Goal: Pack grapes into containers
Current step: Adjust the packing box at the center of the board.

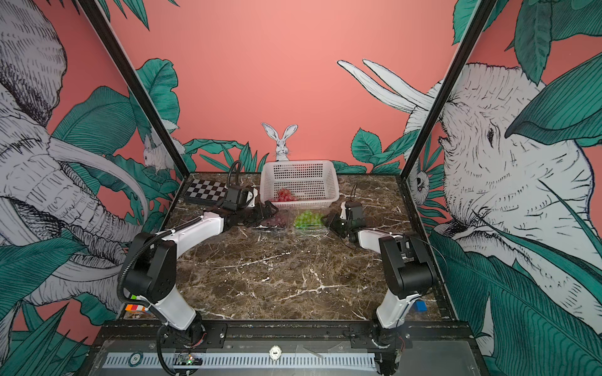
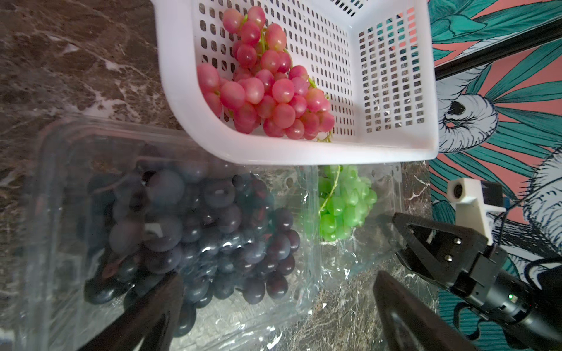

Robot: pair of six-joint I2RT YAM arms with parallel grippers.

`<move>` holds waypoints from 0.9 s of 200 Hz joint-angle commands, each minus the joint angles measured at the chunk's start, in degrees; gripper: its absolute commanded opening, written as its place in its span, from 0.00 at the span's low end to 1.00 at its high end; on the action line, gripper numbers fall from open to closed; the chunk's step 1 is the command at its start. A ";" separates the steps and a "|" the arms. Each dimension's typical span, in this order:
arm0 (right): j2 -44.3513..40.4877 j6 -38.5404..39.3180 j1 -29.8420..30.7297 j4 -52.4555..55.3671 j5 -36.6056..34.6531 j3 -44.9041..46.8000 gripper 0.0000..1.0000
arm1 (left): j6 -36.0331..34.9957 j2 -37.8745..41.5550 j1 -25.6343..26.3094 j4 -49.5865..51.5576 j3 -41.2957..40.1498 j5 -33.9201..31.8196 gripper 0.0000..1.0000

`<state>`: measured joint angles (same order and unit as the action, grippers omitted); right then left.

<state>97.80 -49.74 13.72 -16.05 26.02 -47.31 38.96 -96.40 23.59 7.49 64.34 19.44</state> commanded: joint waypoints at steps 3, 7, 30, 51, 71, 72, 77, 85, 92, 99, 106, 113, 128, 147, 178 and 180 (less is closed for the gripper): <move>-2.26 1.86 0.41 2.71 -1.29 -0.02 0.61 | -0.22 2.96 0.22 2.70 0.06 -0.62 0.99; -2.43 2.11 0.27 3.06 -1.39 -0.05 0.62 | -0.28 3.05 0.22 2.83 0.14 -0.70 0.99; -3.79 3.05 -0.09 4.52 -2.11 -0.06 0.67 | -0.62 3.73 0.22 3.74 0.78 -1.06 0.99; -4.46 3.97 -0.57 5.64 -2.20 -0.38 0.71 | -0.66 4.29 0.27 4.35 1.38 -1.07 0.99; -4.95 4.54 -1.10 6.46 -1.90 -0.72 0.74 | -1.08 4.90 0.22 5.44 2.37 -1.41 0.99; -5.01 4.55 -1.12 6.42 -1.92 -0.74 0.74 | -1.12 4.95 0.22 5.52 2.42 -1.42 0.99; -5.30 4.63 -1.28 6.53 -1.90 -0.77 0.75 | -1.41 5.20 0.25 5.88 2.76 -1.68 0.99; -5.58 4.85 -1.50 7.01 -1.93 -0.93 0.76 | -2.08 5.67 0.23 6.97 3.64 -2.15 0.99; -5.53 5.34 -1.50 7.77 -2.30 -1.26 0.78 | -2.94 6.08 0.23 8.52 4.75 -2.86 0.99; -7.52 6.09 -1.54 9.01 -2.64 -1.70 0.82 | -4.06 6.42 0.29 10.68 6.32 -3.89 0.99; -8.43 6.84 -1.52 10.32 -3.61 -2.00 0.85 | -5.75 6.80 0.22 13.59 8.40 -5.38 0.99; -9.20 7.32 -1.55 11.48 -4.86 -2.21 0.87 | -7.39 7.05 0.25 16.31 10.59 -6.94 0.99; -10.85 7.99 -1.43 13.04 -6.24 -2.51 0.98 | -11.81 7.28 0.14 23.63 15.22 -11.73 0.99; -12.75 9.49 -0.94 15.78 -7.87 -3.65 0.98 | -16.25 8.44 -0.11 31.04 19.34 -21.24 0.99; -13.31 9.71 1.51 18.83 -7.46 -7.39 0.98 | -19.27 12.19 -3.64 33.62 18.19 -28.89 0.99; -13.22 9.67 1.80 19.10 -7.27 -7.85 0.98 | -19.05 12.09 -4.13 33.99 18.24 -28.40 0.99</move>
<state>85.21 -41.60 13.21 -0.27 19.40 -51.59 24.47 -87.48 22.76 33.26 82.56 -0.95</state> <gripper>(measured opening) 0.983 0.993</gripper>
